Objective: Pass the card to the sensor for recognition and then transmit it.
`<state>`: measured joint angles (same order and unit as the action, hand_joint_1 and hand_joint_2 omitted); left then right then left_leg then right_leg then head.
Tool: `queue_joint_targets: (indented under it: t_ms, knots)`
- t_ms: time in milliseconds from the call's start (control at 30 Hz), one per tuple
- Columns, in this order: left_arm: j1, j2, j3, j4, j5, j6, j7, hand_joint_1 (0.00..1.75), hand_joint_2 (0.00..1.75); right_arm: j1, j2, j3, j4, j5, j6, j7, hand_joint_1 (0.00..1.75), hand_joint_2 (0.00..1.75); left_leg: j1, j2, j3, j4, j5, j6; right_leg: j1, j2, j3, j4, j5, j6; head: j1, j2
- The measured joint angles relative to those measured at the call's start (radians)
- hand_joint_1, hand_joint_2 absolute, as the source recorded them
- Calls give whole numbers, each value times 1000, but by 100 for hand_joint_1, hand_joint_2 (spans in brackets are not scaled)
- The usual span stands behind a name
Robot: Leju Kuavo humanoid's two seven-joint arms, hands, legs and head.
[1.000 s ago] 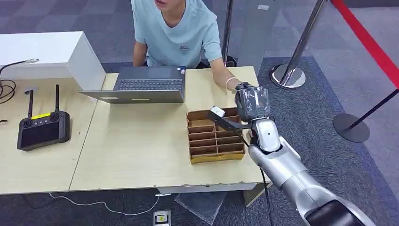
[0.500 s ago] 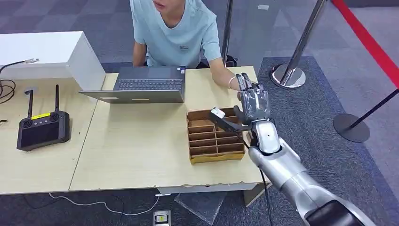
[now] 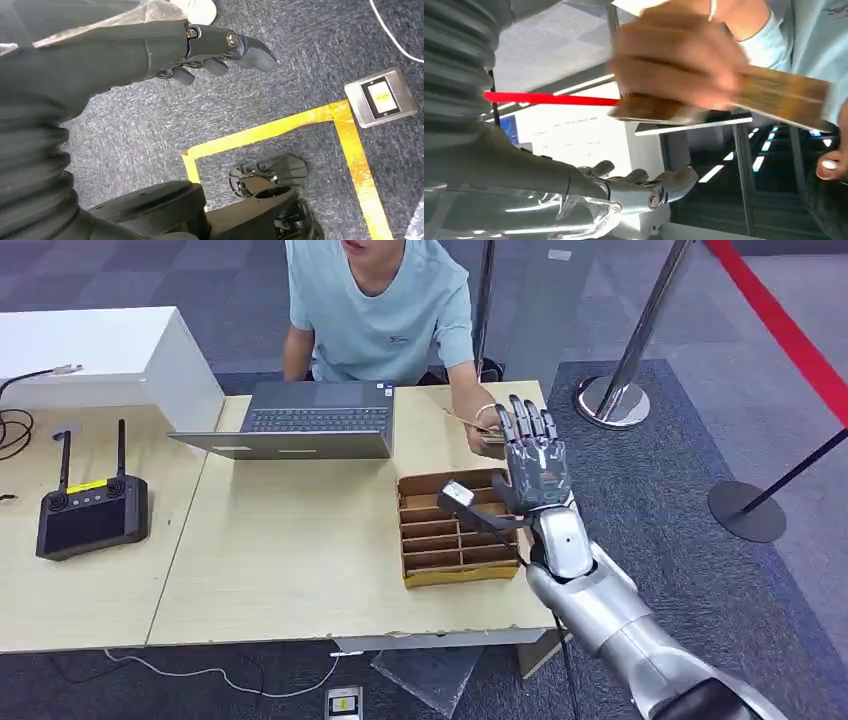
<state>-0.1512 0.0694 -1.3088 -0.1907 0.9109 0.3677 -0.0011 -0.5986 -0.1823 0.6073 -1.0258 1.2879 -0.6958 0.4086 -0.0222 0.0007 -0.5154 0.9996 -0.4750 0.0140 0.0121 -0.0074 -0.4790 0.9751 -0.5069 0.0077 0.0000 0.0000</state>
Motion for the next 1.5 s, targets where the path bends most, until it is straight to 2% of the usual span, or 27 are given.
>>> queue_joint_targets:
  t_ms: [233,367,567,733,1333,1500]
  knots:
    - [4,0,0,0,2,2,-3,0,175,46,0,-36,-83,32,0,-57,0,175,0,0,0,0,0,0,0,0,0,0,0,0,0,0]
    - [4,1,0,0,7,7,-10,0,175,63,-5,-51,-151,10,12,-55,0,175,0,0,0,0,0,0,0,0,0,0,0,0,0,0]
    - [2,1,0,0,8,9,-13,0,175,74,-20,-58,-233,-3,67,-32,0,175,0,0,0,0,0,0,0,0,0,0,0,0,0,0]
    - [-3,1,0,0,8,10,-13,0,175,72,-35,-68,-271,-14,67,-24,0,175,0,0,0,0,0,0,0,0,0,0,0,0,0,0]
    - [7,-3,1,0,42,24,-34,0,175,70,-71,-74,-312,-21,90,-26,0,175,0,0,-1,0,0,0,0,0,-1,0,0,0,0,0]
    - [10,-3,1,0,38,13,-13,0,175,75,-84,-74,-338,-21,116,-22,0,175,0,0,-1,0,0,0,0,0,-1,0,0,0,0,0]
